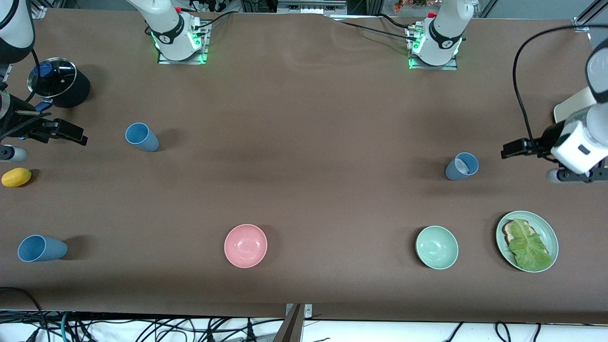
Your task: Stack blue cups with both arms
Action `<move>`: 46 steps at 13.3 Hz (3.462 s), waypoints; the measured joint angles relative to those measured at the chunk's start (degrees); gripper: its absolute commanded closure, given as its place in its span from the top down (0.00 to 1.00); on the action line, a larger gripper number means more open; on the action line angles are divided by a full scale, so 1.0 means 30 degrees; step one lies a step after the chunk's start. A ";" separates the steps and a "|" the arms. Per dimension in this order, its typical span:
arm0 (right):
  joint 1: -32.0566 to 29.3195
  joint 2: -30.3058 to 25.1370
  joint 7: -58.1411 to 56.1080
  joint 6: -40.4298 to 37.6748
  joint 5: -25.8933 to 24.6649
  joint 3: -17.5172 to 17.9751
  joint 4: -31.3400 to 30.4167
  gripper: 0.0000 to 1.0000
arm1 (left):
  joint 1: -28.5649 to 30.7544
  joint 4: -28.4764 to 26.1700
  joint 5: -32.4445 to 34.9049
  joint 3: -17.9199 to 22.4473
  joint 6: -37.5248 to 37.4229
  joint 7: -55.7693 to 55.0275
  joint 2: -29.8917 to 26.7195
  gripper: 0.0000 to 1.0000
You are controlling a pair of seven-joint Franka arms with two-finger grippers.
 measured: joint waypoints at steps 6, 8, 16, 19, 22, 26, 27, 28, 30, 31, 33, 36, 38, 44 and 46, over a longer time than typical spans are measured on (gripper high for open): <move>0.0001 0.0005 0.0001 -0.0032 0.0000 0.0007 0.0000 1.00 | -0.0564 -0.1123 0.0000 0.0524 -0.0418 0.0008 -0.1778 1.00; 0.0001 0.0007 0.0000 -0.0036 0.0000 0.0008 0.0000 1.00 | -0.0575 -0.1127 0.0000 0.0523 -0.0528 0.0010 -0.1777 1.00; -0.0039 0.0007 0.0000 -0.0024 0.0000 -0.0001 0.0071 1.00 | -0.0560 -0.1159 0.0002 0.0586 -0.0532 0.0059 -0.1760 1.00; -0.0040 0.0027 0.0000 -0.0047 0.0000 0.0001 0.0119 1.00 | -0.0550 -0.1189 0.0002 0.0596 -0.0532 0.0063 -0.1731 1.00; -0.0040 0.0128 0.0000 -0.0328 0.0000 0.0002 0.0070 1.00 | -0.0548 -0.1212 0.0003 0.0597 -0.0532 0.0063 -0.1720 1.00; -0.0041 0.0459 0.0000 0.0358 0.0000 0.0002 -0.1091 1.00 | -0.0546 -0.1232 0.0003 0.0597 -0.0532 0.0063 -0.1704 1.00; -0.0041 0.0551 0.0000 0.0863 0.0000 0.0001 -0.1571 1.00 | -0.0545 -0.1236 0.0003 0.0598 -0.0532 0.0063 -0.1702 1.00; -0.0043 0.0602 0.0001 0.1490 0.0000 -0.0001 -0.2161 1.00 | -0.0544 -0.1244 0.0003 0.0605 -0.0532 0.0063 -0.1694 1.00; -0.0046 0.0655 0.0000 0.2813 0.0000 -0.0003 -0.3556 1.00 | -0.0536 -0.1254 0.0003 0.0623 -0.0532 0.0063 -0.1666 1.00; -0.0047 0.0659 0.0000 0.3430 0.0000 -0.0004 -0.4225 1.00 | -0.0529 -0.1256 0.0003 0.0634 -0.0530 0.0063 -0.1651 1.00; -0.0050 0.0654 0.0000 0.4061 0.0000 -0.0007 -0.5120 1.00 | -0.0512 -0.1264 0.0003 0.0642 -0.0518 0.0063 -0.1602 1.00; -0.0056 0.0349 0.0001 0.5265 0.0001 -0.0022 -0.6706 1.00 | -0.0500 -0.1265 0.0003 0.0643 -0.0472 0.0063 -0.1530 1.00; -0.0058 -0.0214 0.0000 0.6979 0.0001 -0.0025 -0.8674 1.00 | -0.0500 -0.1265 0.0003 0.0644 -0.0458 0.0063 -0.1505 1.00; -0.0058 -0.1131 0.0130 0.9854 0.0002 -0.0025 -1.2708 1.00 | -0.0307 -0.1270 0.0004 0.0707 -0.0279 0.0063 -0.1260 1.00; -0.0058 -0.1128 0.0138 1.0721 0.0003 -0.0023 -1.3354 1.00 | -0.0154 -0.1399 0.0005 0.0731 -0.0254 0.0073 -0.0924 1.00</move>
